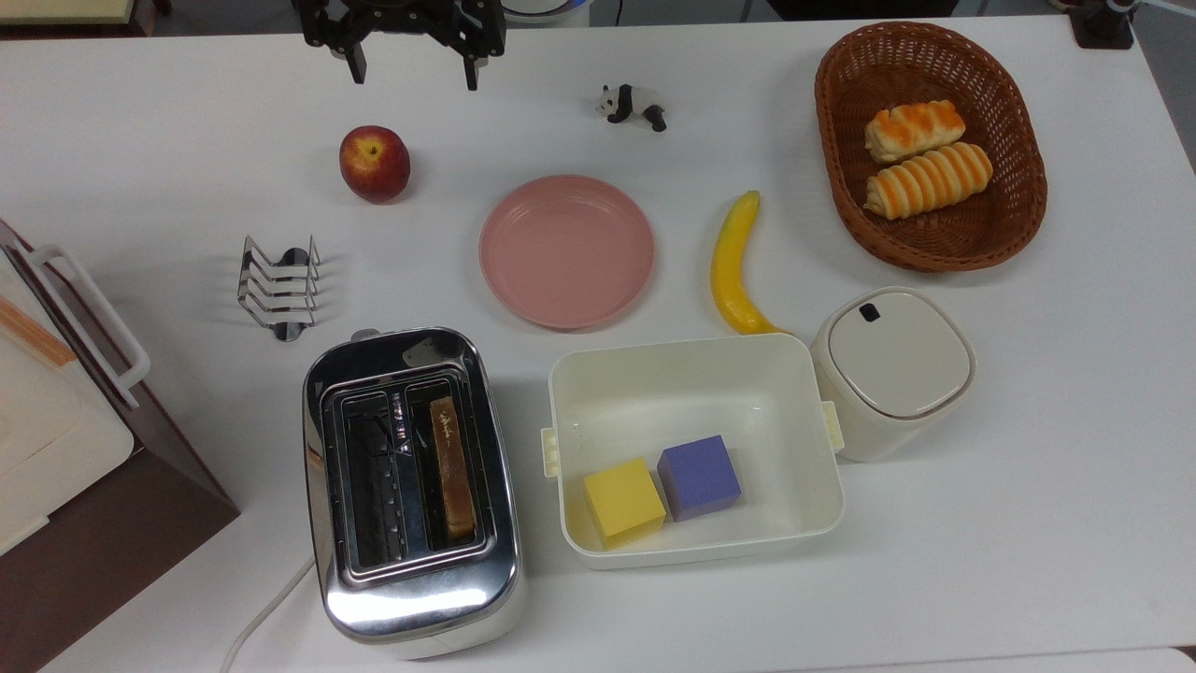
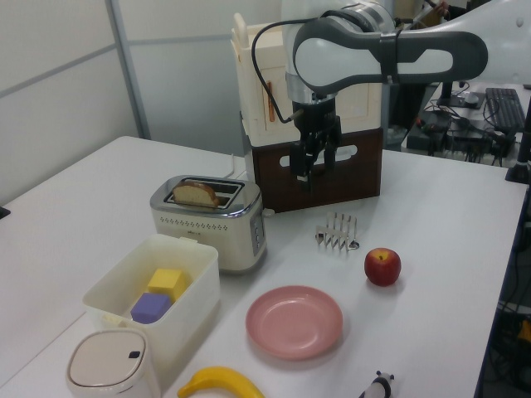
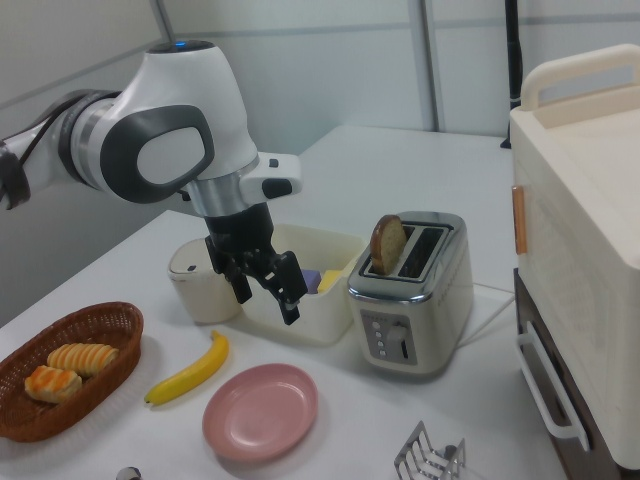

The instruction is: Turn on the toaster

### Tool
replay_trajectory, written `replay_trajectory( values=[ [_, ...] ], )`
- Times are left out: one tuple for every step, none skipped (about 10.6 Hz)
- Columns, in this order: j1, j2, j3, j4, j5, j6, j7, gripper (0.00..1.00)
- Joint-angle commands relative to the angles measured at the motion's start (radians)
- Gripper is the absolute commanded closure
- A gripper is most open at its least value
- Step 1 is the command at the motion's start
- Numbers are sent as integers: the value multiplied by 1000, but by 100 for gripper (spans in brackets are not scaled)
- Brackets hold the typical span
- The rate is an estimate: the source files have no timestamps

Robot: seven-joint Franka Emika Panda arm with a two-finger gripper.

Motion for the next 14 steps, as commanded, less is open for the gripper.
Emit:
replay_trajectory(
  values=[
    [8,-12,-5,-8,-8,3,-25,0],
    [8,-12,-5,-8,-8,3,-25,0],
    [8,-12,-6,-8,-8,3,-25,0],
    [7,-12,-5,-8,-8,3,-25,0],
    [8,-12,-5,-10,-8,3,-26,0],
    [7,-12,-6,-10,-8,3,-26,0],
    [7,-12,-5,-10,-8,1,-35,4],
    [7,-12,-5,-10,-8,-2,-70,16],
    [7,-12,-5,-10,-8,-6,-94,34],
    [7,-11,-5,-10,-6,-6,-104,60],
    [8,-11,-5,-10,-6,-5,-106,87],
    [8,-11,-5,-10,-6,-2,-108,100],
    [7,-5,-5,-8,-6,1,-114,100],
    [7,0,-5,-8,-5,4,-115,100]
  ],
)
